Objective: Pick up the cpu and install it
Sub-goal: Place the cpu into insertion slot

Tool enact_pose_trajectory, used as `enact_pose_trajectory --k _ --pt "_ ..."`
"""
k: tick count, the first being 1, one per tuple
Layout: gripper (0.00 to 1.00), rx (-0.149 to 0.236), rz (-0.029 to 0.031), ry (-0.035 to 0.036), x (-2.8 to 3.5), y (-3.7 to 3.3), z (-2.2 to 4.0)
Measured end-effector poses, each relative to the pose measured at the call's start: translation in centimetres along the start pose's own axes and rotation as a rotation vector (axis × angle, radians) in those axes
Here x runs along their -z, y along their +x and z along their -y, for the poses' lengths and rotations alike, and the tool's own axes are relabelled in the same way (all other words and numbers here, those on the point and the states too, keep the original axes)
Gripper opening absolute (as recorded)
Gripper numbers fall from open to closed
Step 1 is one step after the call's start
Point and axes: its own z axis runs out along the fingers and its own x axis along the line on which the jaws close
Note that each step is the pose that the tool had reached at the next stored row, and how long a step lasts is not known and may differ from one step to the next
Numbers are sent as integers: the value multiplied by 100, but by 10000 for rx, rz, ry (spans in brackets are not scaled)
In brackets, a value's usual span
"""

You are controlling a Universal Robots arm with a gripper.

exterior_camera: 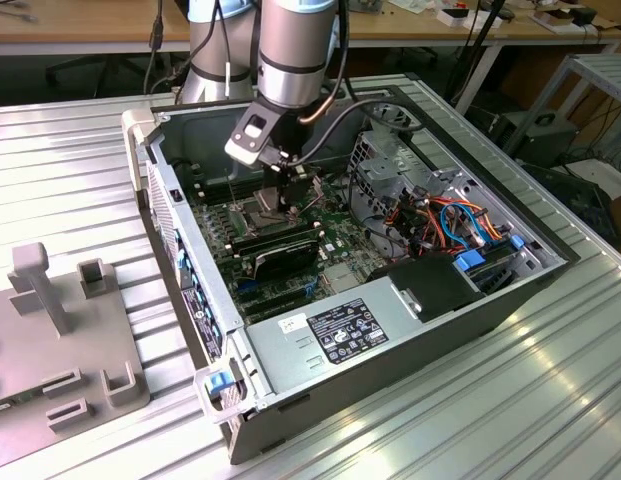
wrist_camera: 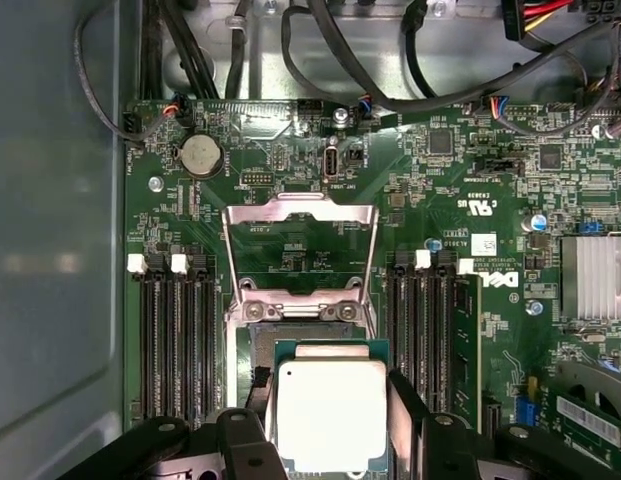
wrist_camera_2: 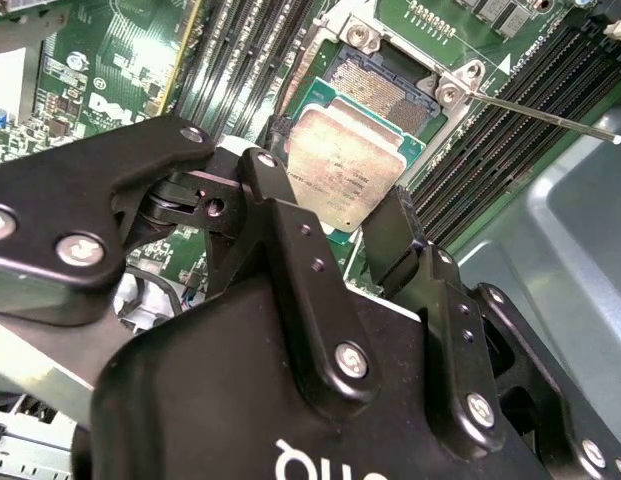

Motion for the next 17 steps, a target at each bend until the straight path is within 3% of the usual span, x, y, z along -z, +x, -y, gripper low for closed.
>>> enact_pose_trajectory --k 17 --pt "55 -1 -18 1 -23 32 2"
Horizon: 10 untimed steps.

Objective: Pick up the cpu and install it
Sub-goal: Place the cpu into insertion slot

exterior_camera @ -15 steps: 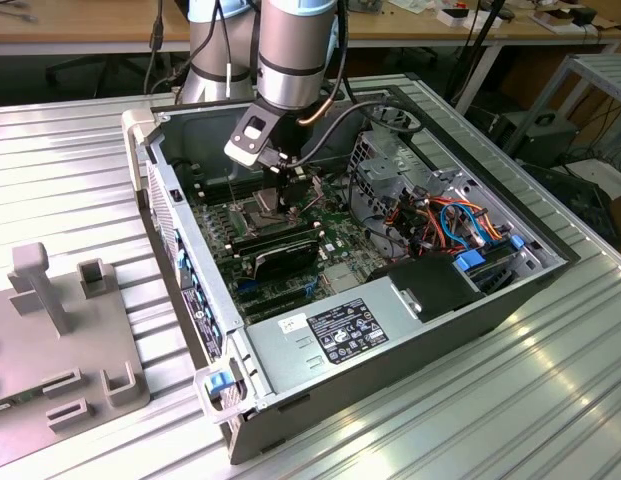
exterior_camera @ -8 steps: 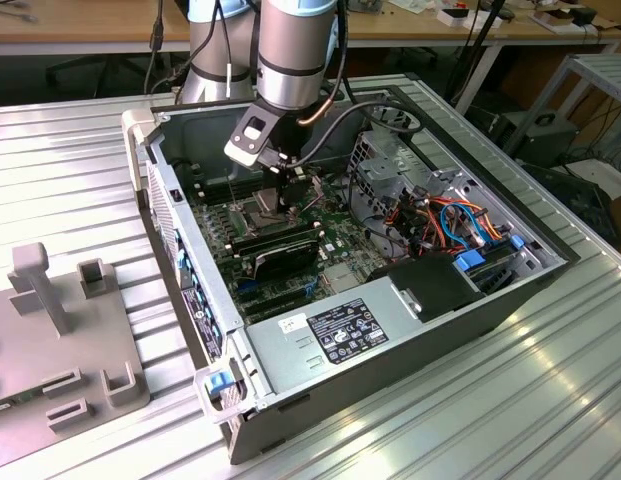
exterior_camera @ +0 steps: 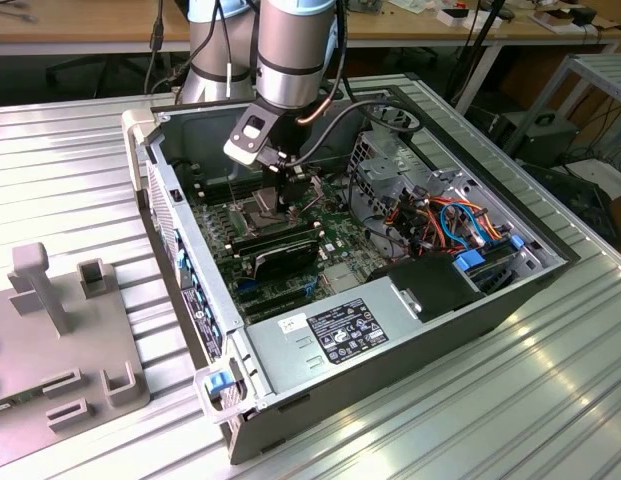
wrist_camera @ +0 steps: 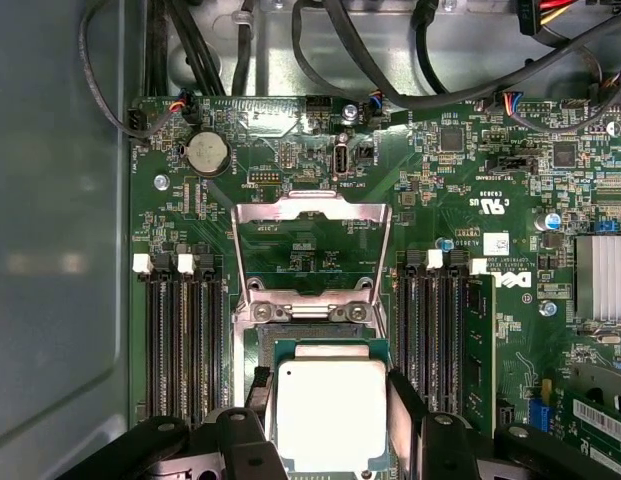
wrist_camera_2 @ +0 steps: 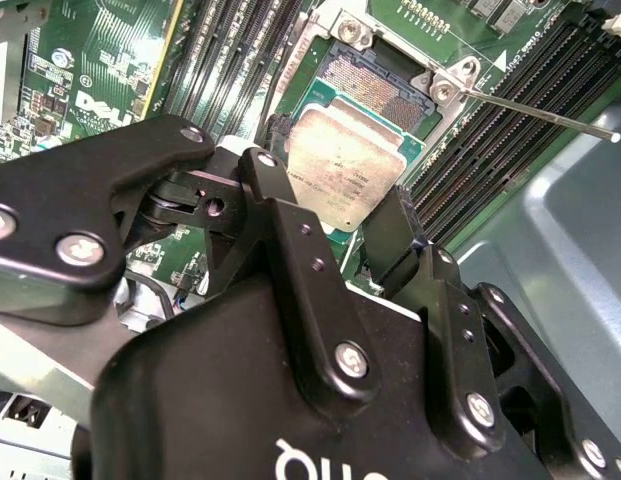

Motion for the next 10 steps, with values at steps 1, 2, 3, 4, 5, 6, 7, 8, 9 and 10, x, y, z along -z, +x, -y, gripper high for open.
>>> enact_pose_trajectory --k 1,2,3,4,5,6,7,8,9,10 --pt "55 0 0 0 0 0 0" --pt "55 0 -1 0 -1 1 0" --pt "55 0 0 0 -2 1 0" --pt "55 0 0 0 -4 1 0" --pt "55 0 -2 -1 -7 1 0" --pt "55 0 -1 -1 -12 1 0" --pt "55 0 0 0 -14 1 1" --pt "55 0 -2 -1 -19 1 1" --pt "55 0 -2 -1 -25 1 1" --pt "55 0 -1 0 -32 1 1"
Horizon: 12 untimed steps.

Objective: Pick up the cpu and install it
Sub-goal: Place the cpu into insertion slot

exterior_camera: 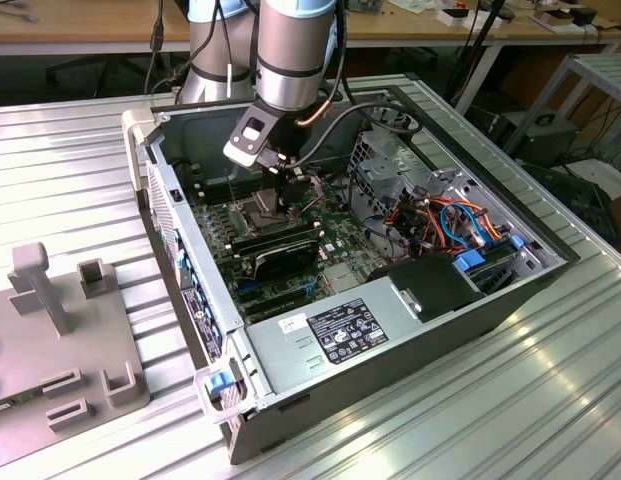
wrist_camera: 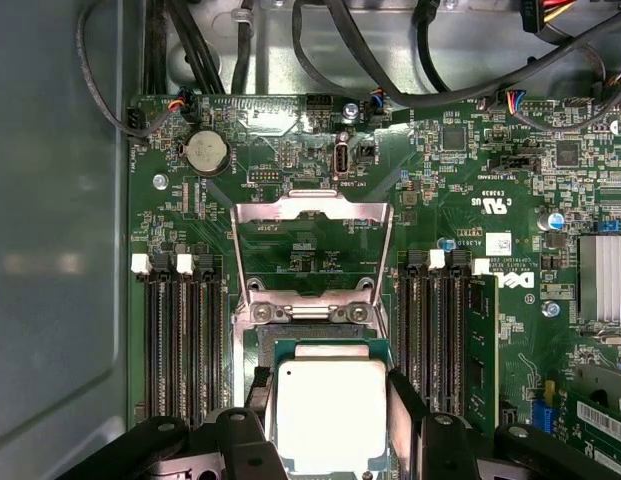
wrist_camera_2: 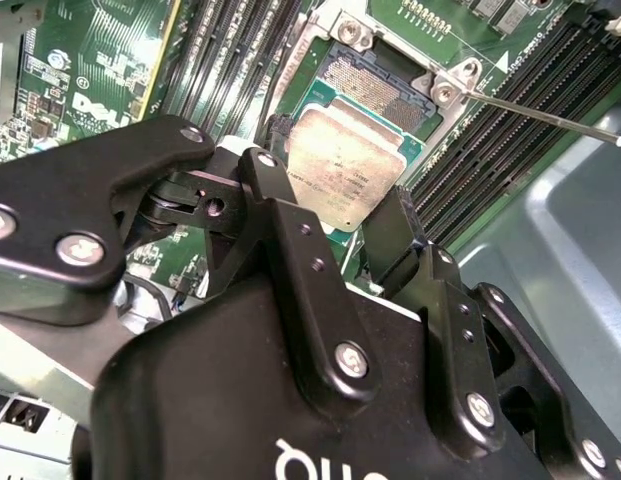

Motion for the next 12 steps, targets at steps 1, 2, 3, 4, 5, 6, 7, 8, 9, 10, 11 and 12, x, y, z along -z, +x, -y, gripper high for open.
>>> enact_pose_trajectory --k 1,2,3,4,5,6,7,8,9,10,11,12 --pt "55 -1 0 0 -17 1 1" --pt "55 -1 -1 0 -26 2 2" --pt "55 -1 1 1 -28 3 2" --pt "55 0 2 1 -29 4 2" --pt "55 -4 -1 -1 -32 10 3" --pt "55 -2 0 0 -33 17 3" --pt "55 0 -1 -1 -36 25 2" --pt "55 -1 0 0 -38 31 2" --pt "55 -1 0 0 -41 38 3" --pt "55 0 -1 -1 -46 44 3" --pt "55 -1 -1 0 -53 49 4" --pt "55 0 0 0 -63 54 4"
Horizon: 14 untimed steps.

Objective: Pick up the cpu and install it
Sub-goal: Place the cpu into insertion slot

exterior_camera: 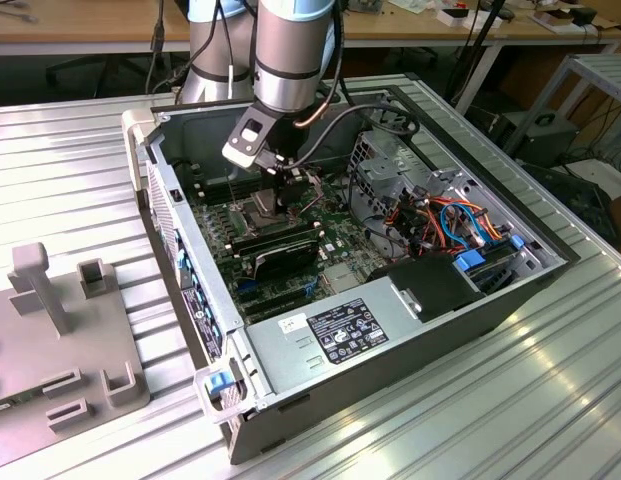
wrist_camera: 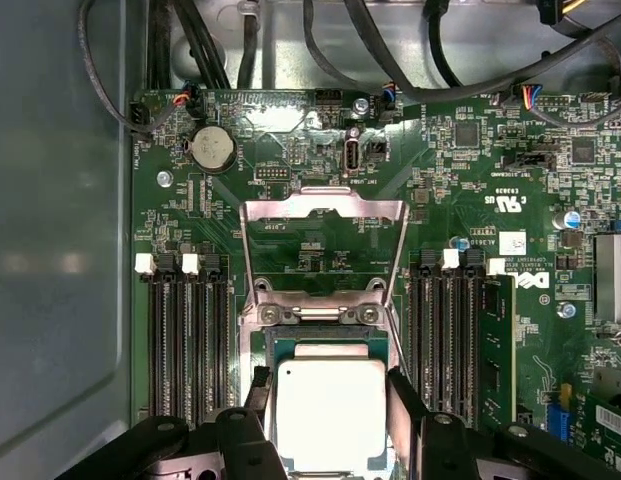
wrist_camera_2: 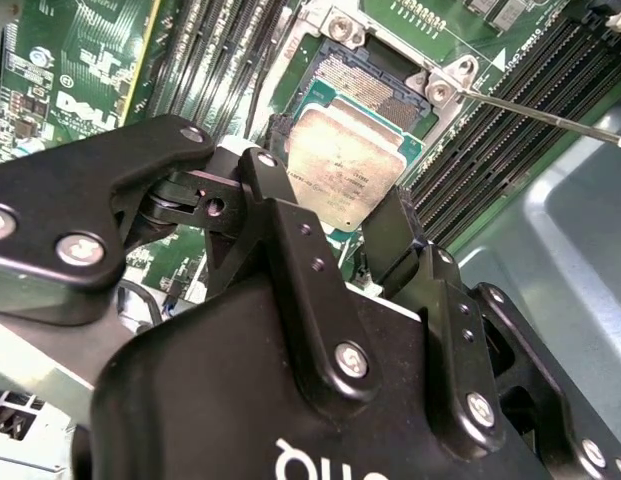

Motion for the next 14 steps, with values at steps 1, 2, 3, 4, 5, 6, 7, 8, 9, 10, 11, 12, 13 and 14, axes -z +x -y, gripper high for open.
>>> enact_pose_trajectory --k 1,2,3,4,5,6,7,8,9,10,11,12,13,14 --pt "55 1 -1 0 -33 10 1" --pt "55 0 0 0 -52 13 3" --pt "55 0 -1 0 -64 14 3" --pt "55 1 0 0 -72 15 3" --pt "55 0 0 0 -85 16 5" --pt "55 0 -1 0 -102 17 5" --pt "55 0 -2 -1 -112 17 6" --pt "55 -2 -1 0 -117 17 8" --pt "55 -1 -1 0 -123 17 10" --pt "55 -1 -1 1 -126 17 12" --pt "55 1 1 2 -127 17 13" --pt "55 1 1 1 -128 17 13" --pt "55 1 -1 1 -128 17 13" --pt "55 0 -1 0 -129 17 13"
